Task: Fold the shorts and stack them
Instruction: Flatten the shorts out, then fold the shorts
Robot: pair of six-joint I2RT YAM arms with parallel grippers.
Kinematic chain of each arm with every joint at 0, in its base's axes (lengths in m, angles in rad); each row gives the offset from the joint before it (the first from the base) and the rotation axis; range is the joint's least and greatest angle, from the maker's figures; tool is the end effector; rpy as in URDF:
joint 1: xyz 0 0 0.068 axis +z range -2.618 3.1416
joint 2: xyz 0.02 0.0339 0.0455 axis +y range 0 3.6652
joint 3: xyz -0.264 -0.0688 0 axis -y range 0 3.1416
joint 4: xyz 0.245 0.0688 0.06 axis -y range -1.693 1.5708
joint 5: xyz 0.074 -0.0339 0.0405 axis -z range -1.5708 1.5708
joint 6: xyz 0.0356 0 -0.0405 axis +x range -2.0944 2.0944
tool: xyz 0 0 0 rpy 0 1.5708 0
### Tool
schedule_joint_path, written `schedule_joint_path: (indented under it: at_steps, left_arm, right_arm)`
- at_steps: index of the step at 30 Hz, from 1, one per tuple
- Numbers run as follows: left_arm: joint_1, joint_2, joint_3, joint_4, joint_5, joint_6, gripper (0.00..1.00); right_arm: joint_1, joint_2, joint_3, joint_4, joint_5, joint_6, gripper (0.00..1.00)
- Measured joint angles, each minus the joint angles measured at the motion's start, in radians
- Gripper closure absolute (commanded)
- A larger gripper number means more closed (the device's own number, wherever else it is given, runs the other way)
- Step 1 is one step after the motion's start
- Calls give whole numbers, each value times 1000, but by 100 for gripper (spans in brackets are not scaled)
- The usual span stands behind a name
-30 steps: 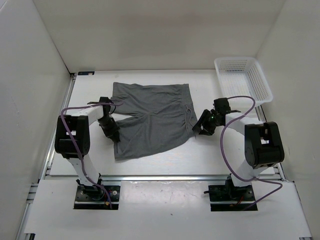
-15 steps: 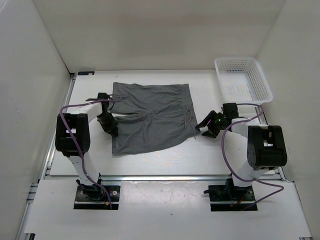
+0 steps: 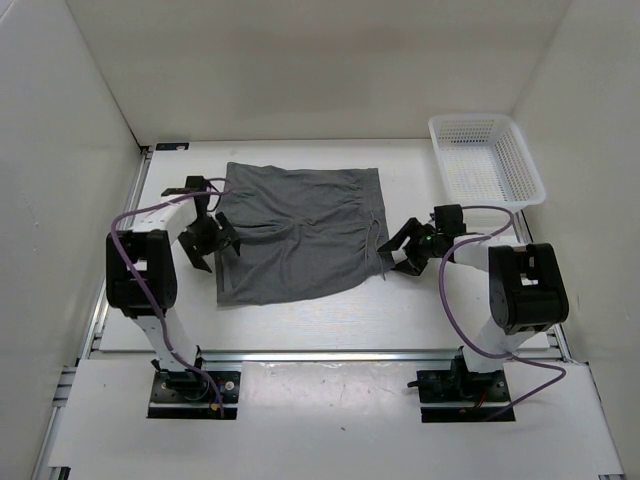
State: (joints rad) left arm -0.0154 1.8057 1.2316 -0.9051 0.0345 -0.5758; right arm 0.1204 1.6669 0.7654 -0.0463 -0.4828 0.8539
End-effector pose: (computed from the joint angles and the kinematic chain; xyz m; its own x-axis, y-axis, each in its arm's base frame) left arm 0.3297 -0.0063 0.1785 -0.8452 -0.5312 -0.0580 -0.5266 0.8465 -0.0786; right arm 0.3018 0.0532 0.1357 -0.8127 0.5742 -0.0991 0.3612 0.6299 0.6876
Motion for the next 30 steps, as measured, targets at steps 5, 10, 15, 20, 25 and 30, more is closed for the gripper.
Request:
schedule_joint_path:
  at_steps: [5,10,15,20,25,30]
  left_arm:
    - [51,-188,-44,-62,-21,-2,10]
    - [65,-451,-196,-100,0,-36,19]
    - [18,-485,-374,-104,86,-135,19]
    - [13,-455,-450,-83,100,-216,17]
    - [13,-359,-468,6,99,-261,37]
    - [13,-288,-438,46,63,-282,83]
  right_arm:
    - [6,-46,-15,-20,53,2,26]
    - [5,-74,-51,-27,75,8,36]
    - [5,-66,-53,-26,70,18,42]
    - [5,-60,-53,-26,64,29,42]
    - [5,-59,-55,-24,61,30,43]
    - [5,-56,-56,-25,61,30,49]
